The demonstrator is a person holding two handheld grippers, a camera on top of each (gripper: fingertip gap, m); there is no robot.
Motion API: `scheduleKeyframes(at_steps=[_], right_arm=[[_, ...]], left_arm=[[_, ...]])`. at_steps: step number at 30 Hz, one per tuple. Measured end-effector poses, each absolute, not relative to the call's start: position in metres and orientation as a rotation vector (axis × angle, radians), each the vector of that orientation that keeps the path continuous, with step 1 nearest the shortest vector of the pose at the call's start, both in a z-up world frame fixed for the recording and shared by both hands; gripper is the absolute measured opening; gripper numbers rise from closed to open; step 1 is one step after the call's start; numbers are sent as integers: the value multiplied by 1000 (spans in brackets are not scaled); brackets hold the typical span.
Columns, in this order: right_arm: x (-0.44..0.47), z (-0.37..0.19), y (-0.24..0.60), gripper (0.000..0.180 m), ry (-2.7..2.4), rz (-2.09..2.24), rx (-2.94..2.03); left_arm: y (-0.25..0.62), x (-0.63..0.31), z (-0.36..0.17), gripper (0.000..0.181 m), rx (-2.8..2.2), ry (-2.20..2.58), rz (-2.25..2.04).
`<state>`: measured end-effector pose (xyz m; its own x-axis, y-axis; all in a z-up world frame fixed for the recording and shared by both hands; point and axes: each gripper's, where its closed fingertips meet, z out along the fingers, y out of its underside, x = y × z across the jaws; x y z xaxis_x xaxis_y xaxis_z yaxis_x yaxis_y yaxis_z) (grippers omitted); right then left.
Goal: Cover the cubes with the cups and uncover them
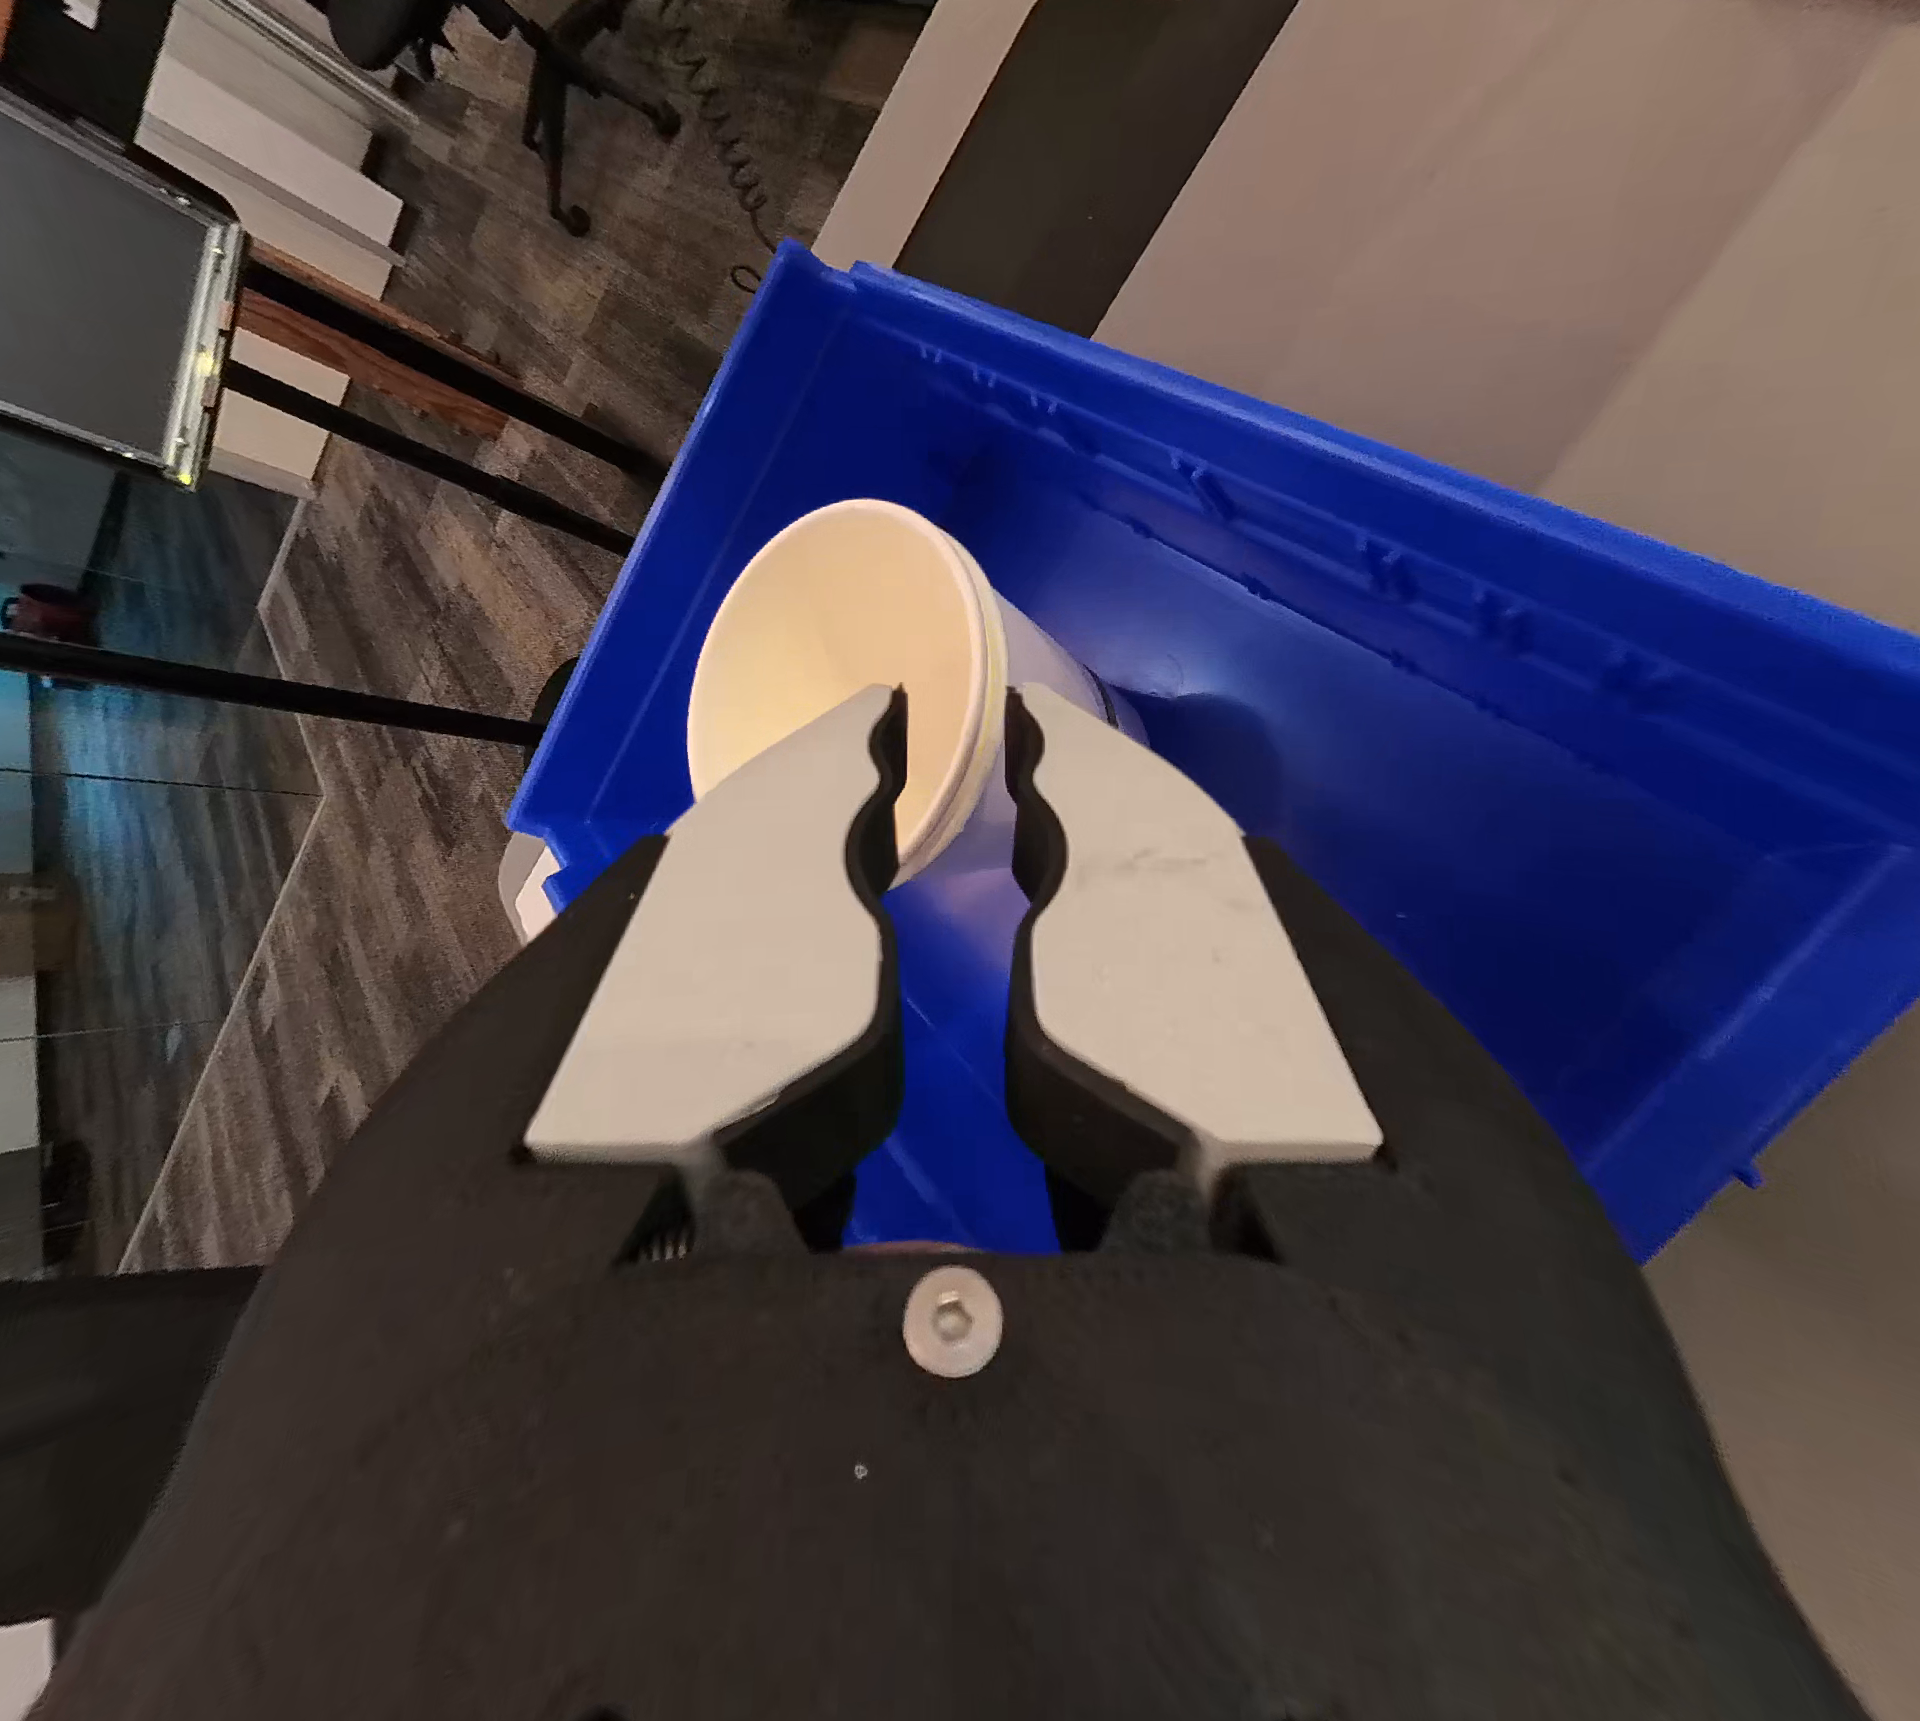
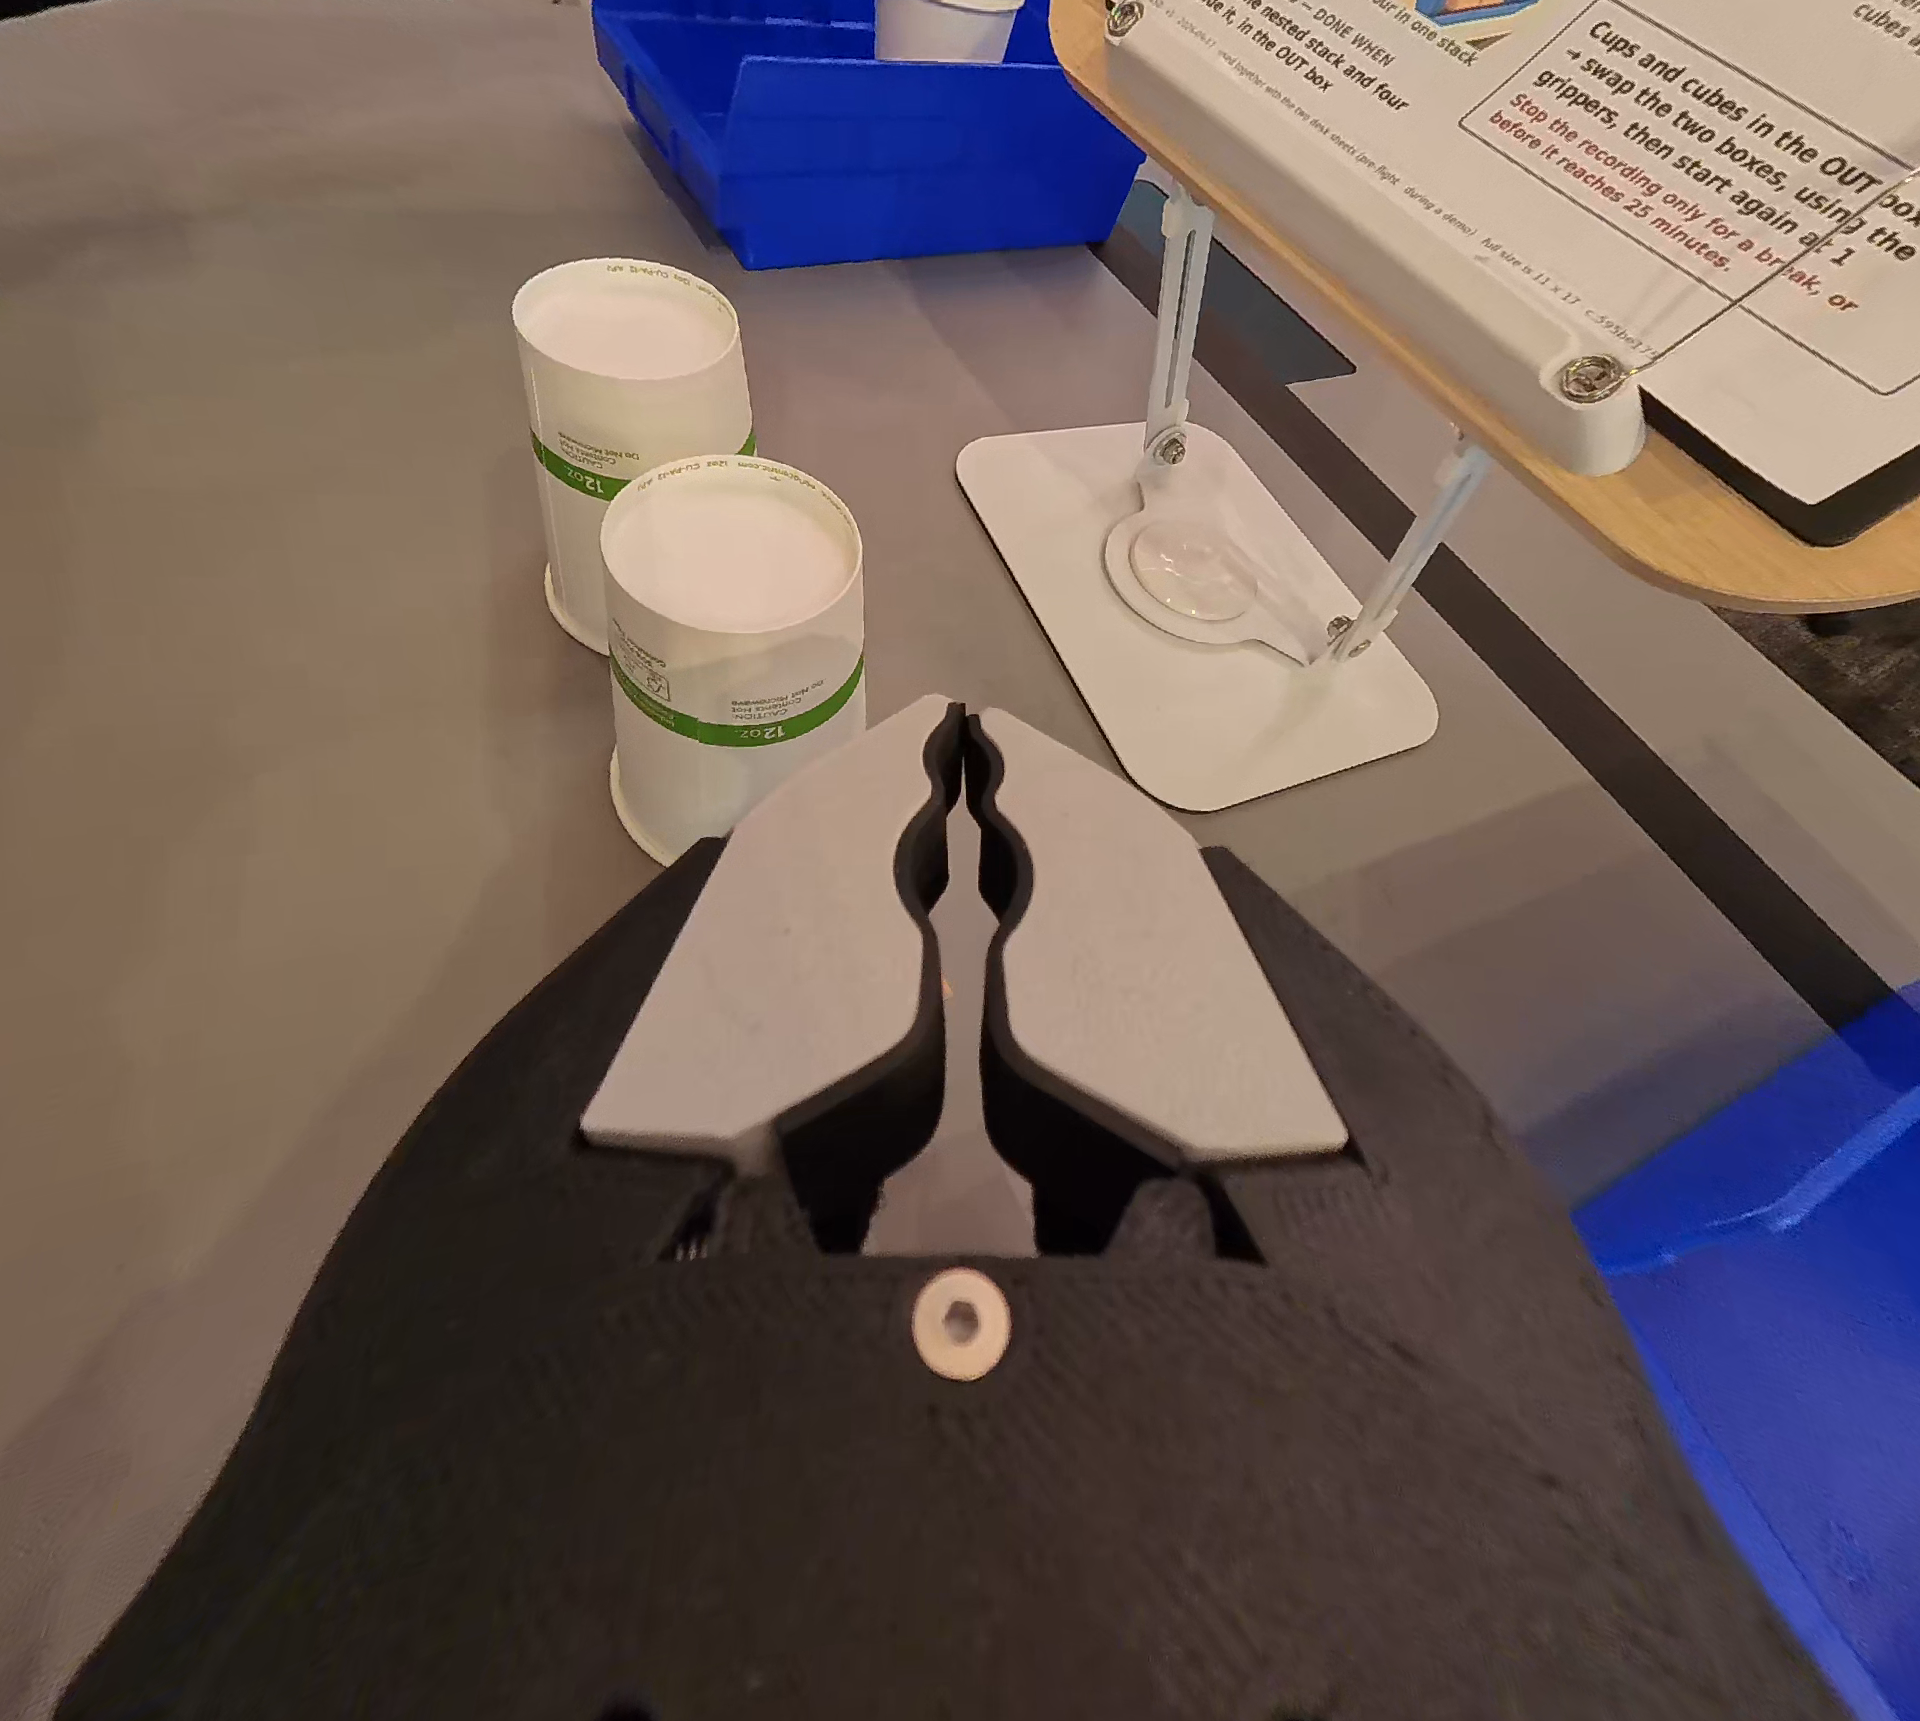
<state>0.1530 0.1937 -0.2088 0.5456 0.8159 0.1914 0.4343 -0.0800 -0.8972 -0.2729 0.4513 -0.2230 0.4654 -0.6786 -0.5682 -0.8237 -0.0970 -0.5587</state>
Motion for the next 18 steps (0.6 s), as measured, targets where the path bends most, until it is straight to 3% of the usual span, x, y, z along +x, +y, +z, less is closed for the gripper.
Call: scheduleKeyframes(at_steps=[18], right_arm=[[152, -208, 196, 0, -1055, 454, -1707]], left_arm=[[458, -273, -236, 5, -1888, 1305, 134]])
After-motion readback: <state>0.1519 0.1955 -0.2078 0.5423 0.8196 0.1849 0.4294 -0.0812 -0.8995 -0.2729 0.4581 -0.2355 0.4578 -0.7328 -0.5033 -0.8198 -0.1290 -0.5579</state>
